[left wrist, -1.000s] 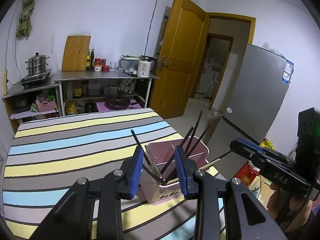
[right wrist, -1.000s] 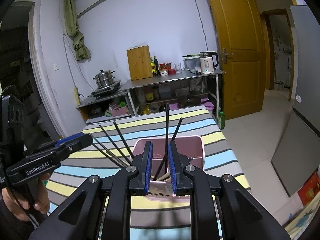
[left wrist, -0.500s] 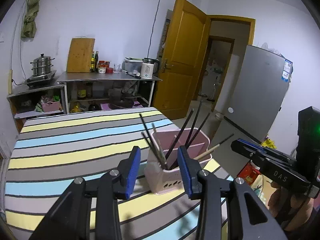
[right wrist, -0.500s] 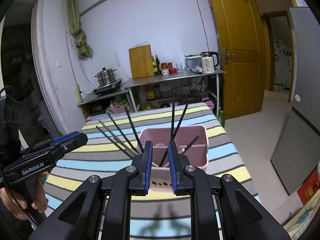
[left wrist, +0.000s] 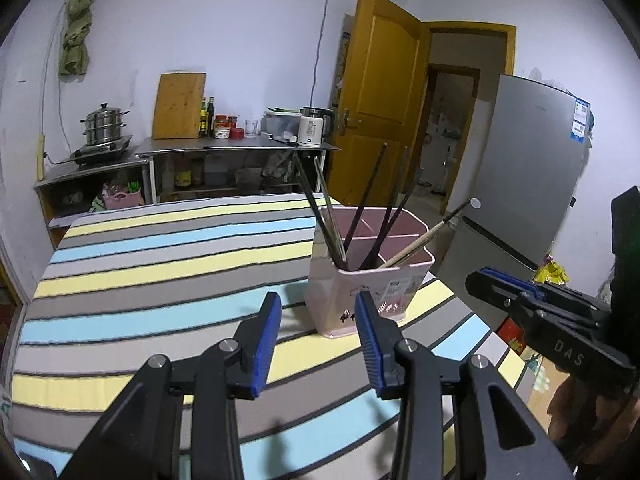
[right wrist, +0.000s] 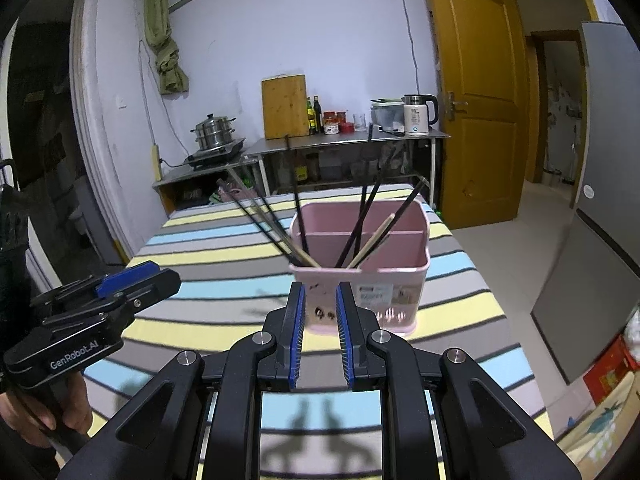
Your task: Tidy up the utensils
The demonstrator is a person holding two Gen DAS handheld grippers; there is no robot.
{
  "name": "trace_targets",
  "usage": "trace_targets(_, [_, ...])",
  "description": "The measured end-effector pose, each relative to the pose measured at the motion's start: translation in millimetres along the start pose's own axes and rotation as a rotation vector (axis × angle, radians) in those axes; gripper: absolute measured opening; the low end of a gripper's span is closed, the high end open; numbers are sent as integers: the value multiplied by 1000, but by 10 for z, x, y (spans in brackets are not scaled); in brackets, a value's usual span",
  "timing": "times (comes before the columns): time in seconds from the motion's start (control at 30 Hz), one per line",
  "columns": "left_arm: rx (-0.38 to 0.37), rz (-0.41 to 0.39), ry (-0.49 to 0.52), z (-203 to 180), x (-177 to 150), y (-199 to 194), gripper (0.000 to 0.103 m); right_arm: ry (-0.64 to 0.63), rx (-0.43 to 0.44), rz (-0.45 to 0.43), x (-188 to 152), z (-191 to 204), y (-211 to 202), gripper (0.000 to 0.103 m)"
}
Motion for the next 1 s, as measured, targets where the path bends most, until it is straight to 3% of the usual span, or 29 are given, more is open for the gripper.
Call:
trace_targets(0.47, [11,-1,-1,-60,-282,-61,40,1,-21,12,-364,101,-45,16])
trace_targets(1.0, [37,-8,-11,-29,-325,-58,40,-3,-23,14,-381,114,-33,16])
Point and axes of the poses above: each gripper's, at about its wrist camera, not at the fingertips, and y roughly the way its jaws point, z to its left, x to its top, the point moved 2 cm from there along y, roughly the way its jaws point, and after that the axes turned 14 degrees about z, right-handed, at the moved point
